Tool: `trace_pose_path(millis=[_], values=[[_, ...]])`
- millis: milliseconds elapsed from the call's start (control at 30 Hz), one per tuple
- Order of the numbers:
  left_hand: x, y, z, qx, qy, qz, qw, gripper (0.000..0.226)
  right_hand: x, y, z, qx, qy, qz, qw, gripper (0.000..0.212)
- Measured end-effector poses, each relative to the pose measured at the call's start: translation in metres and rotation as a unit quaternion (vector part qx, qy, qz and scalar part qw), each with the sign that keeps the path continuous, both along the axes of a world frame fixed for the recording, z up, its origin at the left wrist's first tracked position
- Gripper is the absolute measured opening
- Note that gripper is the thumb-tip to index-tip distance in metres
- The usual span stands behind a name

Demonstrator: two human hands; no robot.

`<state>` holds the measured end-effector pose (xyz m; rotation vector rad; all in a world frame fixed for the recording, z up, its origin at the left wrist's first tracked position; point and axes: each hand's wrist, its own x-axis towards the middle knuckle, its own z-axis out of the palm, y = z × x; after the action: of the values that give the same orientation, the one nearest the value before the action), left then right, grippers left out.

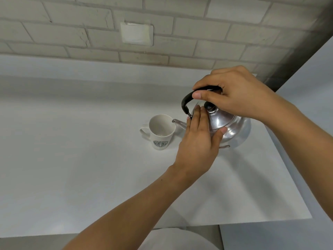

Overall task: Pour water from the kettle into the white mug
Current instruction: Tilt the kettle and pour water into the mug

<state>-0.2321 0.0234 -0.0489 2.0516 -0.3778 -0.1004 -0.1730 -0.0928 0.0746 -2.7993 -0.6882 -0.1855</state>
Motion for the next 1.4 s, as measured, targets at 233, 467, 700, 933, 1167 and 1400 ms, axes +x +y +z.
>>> trace_pose_path(millis=[233, 467, 700, 933, 1167, 1400], values=[[-0.003, 0.001, -0.002, -0.042, 0.003, 0.021, 0.999, 0.077, 0.003, 0.014, 0.006, -0.047, 0.018, 0.017, 0.999, 0.048], [-0.001, 0.001, 0.001, -0.084, -0.010, 0.033, 0.996, 0.074, 0.006, 0.025, 0.014, -0.101, 0.011, 0.041, 0.994, 0.054], [-0.002, -0.002, 0.004, -0.098, -0.018, 0.042, 0.994, 0.073, 0.006, 0.028, 0.020, -0.118, 0.003, 0.046, 0.992, 0.053], [-0.002, -0.001, 0.010, -0.116, -0.027, 0.048, 0.992, 0.069, 0.009, 0.029, 0.021, -0.129, -0.011, 0.057, 0.990, 0.048], [-0.002, 0.000, 0.017, -0.130, -0.023, 0.047, 0.990, 0.068, 0.010, 0.029, 0.023, -0.156, -0.032, 0.063, 0.985, 0.040], [-0.003, -0.002, 0.021, -0.131, -0.031, 0.056, 0.989, 0.065, 0.011, 0.031, 0.027, -0.155, -0.031, 0.066, 0.985, 0.041]])
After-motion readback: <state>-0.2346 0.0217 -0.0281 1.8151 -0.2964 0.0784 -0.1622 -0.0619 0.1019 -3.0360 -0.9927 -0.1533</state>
